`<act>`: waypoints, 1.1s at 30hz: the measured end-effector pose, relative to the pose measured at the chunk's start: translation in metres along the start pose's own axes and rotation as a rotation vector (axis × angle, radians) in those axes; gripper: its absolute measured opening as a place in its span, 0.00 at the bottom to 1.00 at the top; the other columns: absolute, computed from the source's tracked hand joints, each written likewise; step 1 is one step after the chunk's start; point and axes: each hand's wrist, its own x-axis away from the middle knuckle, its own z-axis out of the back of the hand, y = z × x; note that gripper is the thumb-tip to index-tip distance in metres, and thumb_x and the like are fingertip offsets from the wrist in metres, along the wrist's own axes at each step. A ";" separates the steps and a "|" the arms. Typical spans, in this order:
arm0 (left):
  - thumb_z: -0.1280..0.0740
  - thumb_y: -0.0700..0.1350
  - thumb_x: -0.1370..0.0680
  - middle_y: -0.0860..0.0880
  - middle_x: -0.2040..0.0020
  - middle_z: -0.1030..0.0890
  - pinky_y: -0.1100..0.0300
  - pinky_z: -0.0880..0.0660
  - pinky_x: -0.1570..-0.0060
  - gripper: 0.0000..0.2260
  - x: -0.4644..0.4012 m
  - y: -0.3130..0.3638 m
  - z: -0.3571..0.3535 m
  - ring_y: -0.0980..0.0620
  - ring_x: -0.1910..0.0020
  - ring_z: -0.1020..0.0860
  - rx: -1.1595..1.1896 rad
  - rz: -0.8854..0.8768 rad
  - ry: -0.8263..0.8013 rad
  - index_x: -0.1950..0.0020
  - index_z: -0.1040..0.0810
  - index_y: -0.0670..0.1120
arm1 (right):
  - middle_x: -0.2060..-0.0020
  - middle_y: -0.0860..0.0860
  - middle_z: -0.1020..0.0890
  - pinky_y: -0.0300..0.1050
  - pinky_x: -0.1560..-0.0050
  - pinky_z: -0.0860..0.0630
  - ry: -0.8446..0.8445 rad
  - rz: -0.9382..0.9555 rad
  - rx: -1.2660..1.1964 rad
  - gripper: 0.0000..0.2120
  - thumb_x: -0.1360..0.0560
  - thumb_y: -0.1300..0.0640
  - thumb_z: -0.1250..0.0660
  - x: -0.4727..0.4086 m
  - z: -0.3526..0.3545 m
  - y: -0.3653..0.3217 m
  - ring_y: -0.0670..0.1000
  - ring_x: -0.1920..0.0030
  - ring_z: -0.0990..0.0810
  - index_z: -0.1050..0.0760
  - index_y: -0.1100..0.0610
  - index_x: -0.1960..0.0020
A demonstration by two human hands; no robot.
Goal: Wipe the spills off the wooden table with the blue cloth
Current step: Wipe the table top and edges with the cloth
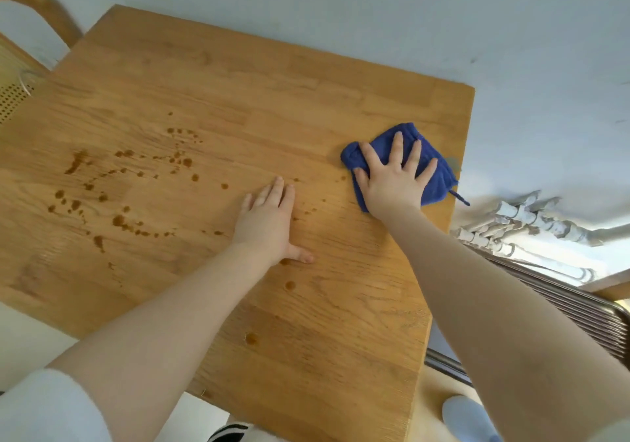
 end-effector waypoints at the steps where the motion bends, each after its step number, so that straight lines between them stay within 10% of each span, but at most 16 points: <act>1: 0.31 0.70 0.38 0.46 0.23 0.62 0.50 0.58 0.26 0.58 0.000 0.000 0.000 0.48 0.23 0.57 -0.009 -0.004 0.002 0.24 0.62 0.46 | 0.24 0.56 0.56 0.68 0.31 0.62 -0.003 0.016 -0.003 0.23 0.21 0.39 0.55 0.004 0.000 0.000 0.63 0.26 0.62 0.52 0.38 0.27; 10: 0.32 0.70 0.38 0.43 0.22 0.58 0.47 0.57 0.26 0.57 -0.002 0.004 0.009 0.46 0.23 0.54 -0.067 -0.022 -0.003 0.24 0.60 0.43 | 0.24 0.53 0.49 0.64 0.30 0.59 -0.038 0.324 0.080 0.27 0.26 0.39 0.59 0.066 -0.009 -0.012 0.60 0.25 0.53 0.45 0.39 0.28; 25: 0.30 0.67 0.35 0.46 0.26 0.41 0.50 0.41 0.32 0.47 -0.008 -0.036 0.026 0.45 0.28 0.41 0.050 -0.333 0.073 0.25 0.44 0.45 | 0.23 0.50 0.54 0.61 0.29 0.62 -0.068 0.068 0.061 0.35 0.33 0.40 0.65 0.093 -0.020 -0.073 0.57 0.24 0.59 0.50 0.41 0.26; 33: 0.31 0.66 0.33 0.46 0.22 0.56 0.50 0.58 0.26 0.51 -0.019 -0.120 0.042 0.46 0.24 0.57 -0.106 -0.379 0.031 0.23 0.57 0.47 | 0.23 0.48 0.55 0.61 0.28 0.62 -0.013 -0.234 -0.110 0.30 0.21 0.45 0.50 0.029 -0.014 -0.094 0.56 0.25 0.60 0.60 0.46 0.25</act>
